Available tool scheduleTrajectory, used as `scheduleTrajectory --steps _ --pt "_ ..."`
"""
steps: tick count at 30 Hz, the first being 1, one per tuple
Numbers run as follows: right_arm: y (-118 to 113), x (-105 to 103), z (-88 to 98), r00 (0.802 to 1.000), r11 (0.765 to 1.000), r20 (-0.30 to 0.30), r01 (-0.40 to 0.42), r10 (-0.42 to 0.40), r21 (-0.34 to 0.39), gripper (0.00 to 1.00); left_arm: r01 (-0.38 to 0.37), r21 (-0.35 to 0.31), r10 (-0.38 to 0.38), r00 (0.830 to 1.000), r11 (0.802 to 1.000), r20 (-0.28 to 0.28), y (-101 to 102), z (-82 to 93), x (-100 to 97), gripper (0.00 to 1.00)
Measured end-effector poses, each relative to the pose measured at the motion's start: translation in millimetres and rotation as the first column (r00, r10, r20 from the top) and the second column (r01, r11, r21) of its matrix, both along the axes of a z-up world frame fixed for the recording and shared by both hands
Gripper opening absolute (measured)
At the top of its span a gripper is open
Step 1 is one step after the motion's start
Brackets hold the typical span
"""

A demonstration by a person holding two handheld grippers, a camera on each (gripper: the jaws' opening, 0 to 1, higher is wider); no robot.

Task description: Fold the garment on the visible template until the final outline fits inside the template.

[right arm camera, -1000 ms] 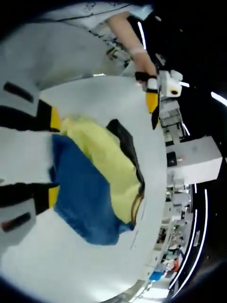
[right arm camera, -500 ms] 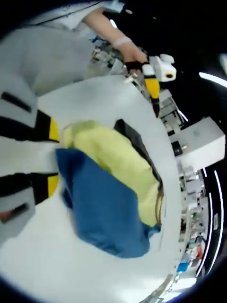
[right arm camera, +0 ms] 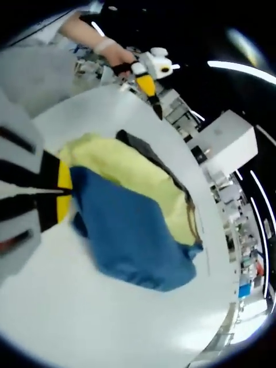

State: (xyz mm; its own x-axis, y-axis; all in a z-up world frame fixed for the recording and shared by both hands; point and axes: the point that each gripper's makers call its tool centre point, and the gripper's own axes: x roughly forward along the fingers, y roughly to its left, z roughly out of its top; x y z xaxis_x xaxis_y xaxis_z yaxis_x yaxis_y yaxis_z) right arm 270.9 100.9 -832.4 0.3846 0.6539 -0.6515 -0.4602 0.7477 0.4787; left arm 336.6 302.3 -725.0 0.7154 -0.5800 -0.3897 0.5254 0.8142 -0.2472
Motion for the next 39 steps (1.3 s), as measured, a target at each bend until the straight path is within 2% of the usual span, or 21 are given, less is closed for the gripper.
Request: scheduleTrajectory --steps 3,5,7,11,15,19,21,23,27,34,36,39 --pt "1 -1 7.3 1.0 1.0 -0.011 0.015 -0.015 0.027 0.0 0.004 -0.001 -0.004 1.0 1.0 -0.001 0 -0.8 -1.0 0.8" --pt "3 2 19.8 1.0 0.998 0.012 0.026 -0.027 0.055 0.0 0.004 0.003 -0.004 1.0 1.0 -0.002 2 -1.8 -1.0 0.8" --pt "3 8 30.6 0.999 0.996 0.024 0.039 -0.042 0.081 0.0 0.002 0.0 -0.002 1.0 1.0 -0.003 2 -1.5 -1.2 0.8" --pt "6 24 48.2 0.995 0.996 0.085 0.038 -0.045 0.081 0.0 0.002 -0.003 -0.002 1.0 1.0 -0.003 1 -1.3 -0.8 0.79" --pt "12 39 62.8 0.993 0.992 0.092 0.061 -0.072 0.113 0.0 0.009 -0.003 -0.009 1.0 1.0 -0.002 -2 -0.1 -1.4 0.79" --pt "16 60 54.1 0.992 0.994 0.102 0.068 -0.076 0.083 0.0 0.013 -0.007 -0.013 1.0 1.0 -0.005 -3 -1.5 -0.6 0.79" --pt "17 68 46.5 0.993 0.994 0.085 0.077 -0.083 0.074 0.0 0.016 -0.006 -0.016 1.0 1.0 -0.007 -4 -2.3 -1.0 0.78" --pt "21 73 42.9 0.993 0.995 0.084 0.078 -0.083 0.065 0.0 0.016 -0.006 -0.016 1.0 1.0 -0.008 -4 -2.7 -1.4 0.78" --pt "22 80 33.3 0.992 0.998 0.107 0.064 -0.063 0.0 0.0 0.015 -0.005 -0.015 1.0 1.0 -0.014 -4 -3.7 -2.7 0.78" --pt "24 88 40.2 0.988 0.999 0.144 0.053 -0.054 0.008 0.0 0.011 -0.003 -0.011 1.0 1.0 -0.018 -4 -4.0 -3.9 0.78" --pt "23 89 45.7 0.984 0.998 0.169 0.054 -0.057 0.019 0.04 0.011 -0.003 -0.011 1.0 1.0 -0.02 -3 -5.0 -3.9 0.78" --pt "21 89 51.4 0.98 0.998 0.188 0.061 -0.065 0.025 0.06 0.017 -0.002 -0.017 1.0 1.0 -0.021 -5 -5.3 -4.4 0.78"
